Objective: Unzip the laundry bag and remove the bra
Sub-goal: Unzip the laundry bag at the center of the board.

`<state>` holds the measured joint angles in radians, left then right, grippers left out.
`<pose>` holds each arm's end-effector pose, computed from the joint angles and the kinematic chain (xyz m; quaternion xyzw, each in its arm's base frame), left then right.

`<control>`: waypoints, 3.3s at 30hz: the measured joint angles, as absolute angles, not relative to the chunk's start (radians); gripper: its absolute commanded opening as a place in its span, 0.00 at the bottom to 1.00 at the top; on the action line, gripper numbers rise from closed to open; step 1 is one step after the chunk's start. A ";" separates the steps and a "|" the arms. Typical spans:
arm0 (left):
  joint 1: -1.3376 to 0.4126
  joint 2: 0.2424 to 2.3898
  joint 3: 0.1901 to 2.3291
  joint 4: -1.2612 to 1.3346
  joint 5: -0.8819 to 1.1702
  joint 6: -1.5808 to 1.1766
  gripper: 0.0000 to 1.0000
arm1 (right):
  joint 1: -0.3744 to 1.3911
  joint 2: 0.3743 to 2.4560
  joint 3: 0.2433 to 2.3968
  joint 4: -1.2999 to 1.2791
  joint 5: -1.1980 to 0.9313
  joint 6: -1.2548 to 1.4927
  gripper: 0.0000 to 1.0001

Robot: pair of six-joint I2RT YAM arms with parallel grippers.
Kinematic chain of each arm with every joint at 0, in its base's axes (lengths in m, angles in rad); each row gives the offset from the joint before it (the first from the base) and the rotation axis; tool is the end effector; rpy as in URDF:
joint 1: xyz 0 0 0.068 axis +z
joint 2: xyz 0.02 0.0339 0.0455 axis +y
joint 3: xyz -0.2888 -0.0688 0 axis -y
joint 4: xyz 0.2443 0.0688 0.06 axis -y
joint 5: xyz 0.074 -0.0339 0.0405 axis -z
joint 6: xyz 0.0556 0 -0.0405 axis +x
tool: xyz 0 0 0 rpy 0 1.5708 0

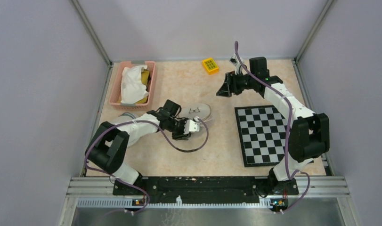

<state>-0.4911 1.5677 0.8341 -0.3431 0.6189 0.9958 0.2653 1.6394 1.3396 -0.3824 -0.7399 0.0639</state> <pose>0.2470 -0.1687 0.1783 0.6799 0.6295 -0.2278 0.2993 0.3571 0.1359 0.3142 -0.2393 0.8219 0.3877 0.3418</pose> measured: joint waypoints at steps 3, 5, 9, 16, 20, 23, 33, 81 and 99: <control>-0.583 1.544 0.831 -0.378 0.635 0.982 0.49 | 0.265 1.639 1.340 -0.392 -0.742 0.064 0.62; -0.625 1.514 0.831 -0.414 0.684 0.959 0.49 | 0.265 1.639 1.340 -0.395 -0.746 0.062 0.62; -0.628 1.439 0.858 -0.477 0.776 0.884 0.47 | 0.265 1.639 1.333 -0.404 -0.762 0.060 0.62; -0.519 1.291 0.924 -0.437 0.802 0.722 0.47 | 0.265 1.608 1.171 -0.360 -0.805 0.096 0.61; -0.514 1.280 0.935 -0.393 0.763 0.669 0.48 | 0.265 1.605 1.085 -0.313 -0.841 0.141 0.59; -0.519 1.297 0.935 -0.384 0.752 0.651 0.50 | 0.265 1.605 1.039 -0.270 -0.866 0.174 0.59; -0.583 1.375 0.936 -0.365 0.701 0.649 0.48 | 0.279 1.605 0.928 -0.178 -0.902 0.233 0.57; -0.523 1.481 1.103 -0.429 0.667 0.556 0.00 | 0.330 1.605 0.924 -0.168 -0.905 0.215 0.56; -0.332 1.613 1.248 -0.496 0.991 0.440 0.00 | 0.331 1.605 0.928 -0.181 -0.902 0.201 0.56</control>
<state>-0.3321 1.6135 1.2480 -0.4961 0.9909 0.4400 0.3305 1.6051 0.9276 -0.1806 -0.9016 0.2012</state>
